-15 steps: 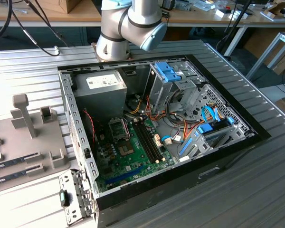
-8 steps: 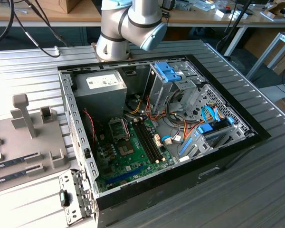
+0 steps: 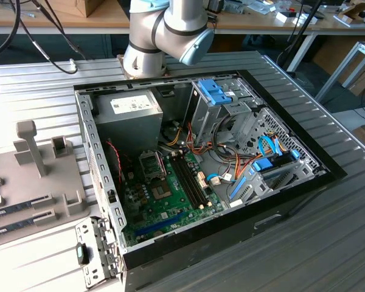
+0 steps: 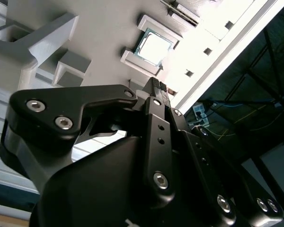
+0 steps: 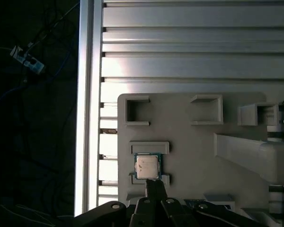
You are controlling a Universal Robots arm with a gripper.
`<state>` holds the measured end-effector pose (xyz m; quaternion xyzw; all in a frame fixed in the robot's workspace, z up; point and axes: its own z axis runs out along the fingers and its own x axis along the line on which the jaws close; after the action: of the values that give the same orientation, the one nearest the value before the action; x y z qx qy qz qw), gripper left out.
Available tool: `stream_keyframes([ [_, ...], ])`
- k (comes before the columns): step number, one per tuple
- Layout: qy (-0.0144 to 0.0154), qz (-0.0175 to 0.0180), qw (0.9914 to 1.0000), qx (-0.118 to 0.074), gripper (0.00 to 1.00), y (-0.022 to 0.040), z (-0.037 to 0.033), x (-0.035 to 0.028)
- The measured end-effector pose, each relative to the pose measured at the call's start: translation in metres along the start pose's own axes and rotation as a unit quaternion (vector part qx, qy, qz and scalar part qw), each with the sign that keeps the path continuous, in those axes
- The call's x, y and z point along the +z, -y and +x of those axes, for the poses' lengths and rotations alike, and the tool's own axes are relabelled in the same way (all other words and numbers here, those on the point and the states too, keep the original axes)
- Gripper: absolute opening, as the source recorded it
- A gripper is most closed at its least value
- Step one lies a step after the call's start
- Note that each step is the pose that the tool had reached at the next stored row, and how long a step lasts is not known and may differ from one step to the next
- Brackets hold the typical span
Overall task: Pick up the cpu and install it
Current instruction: 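Pick up the cpu and move it towards the insertion slot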
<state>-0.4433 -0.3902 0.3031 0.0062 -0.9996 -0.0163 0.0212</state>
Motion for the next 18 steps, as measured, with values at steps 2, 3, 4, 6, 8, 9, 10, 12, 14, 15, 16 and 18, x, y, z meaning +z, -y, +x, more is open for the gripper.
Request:
stream_keyframes([
  [2, 0.0000, 0.0000, 1.00000, 0.000, 0.11, 0.0000, -0.0002, 0.0000],
  [3, 0.0000, 0.0000, 1.00000, 0.000, 0.11, 0.0000, -0.0002, 0.0000],
  [4, 0.0000, 0.0000, 1.00000, 0.000, 0.11, 0.0000, -0.0002, 0.0000],
  [6, 0.0000, 0.0000, 1.00000, 0.000, 0.11, 0.0000, -0.0002, 0.0000],
  [8, 0.0000, 0.0000, 1.00000, 0.000, 0.11, 0.0000, -0.0002, 0.0000],
  [9, 0.0000, 0.0000, 1.00000, 0.000, 0.11, 0.0000, -0.0002, 0.0000],
  [10, 0.0000, 0.0000, 1.00000, 0.000, 0.11, 0.0000, -0.0002, 0.0000],
  [12, 0.0000, 0.0000, 1.00000, 0.000, 0.11, 0.0000, -0.0003, 0.0000],
  [14, 0.0000, 0.0000, 1.00000, 0.000, 0.24, 0.0000, -0.0003, 0.0000],
  [15, 0.0000, 0.0000, 1.00000, 0.000, 0.29, 0.0000, -0.0003, 0.0000],
  [16, 0.0000, 0.0000, 1.00000, 0.000, 0.36, 0.0000, -0.0003, 0.0000],
  [18, 0.0000, 0.0000, 1.00000, 0.000, 0.42, 0.0000, -0.0003, 0.0000],
])
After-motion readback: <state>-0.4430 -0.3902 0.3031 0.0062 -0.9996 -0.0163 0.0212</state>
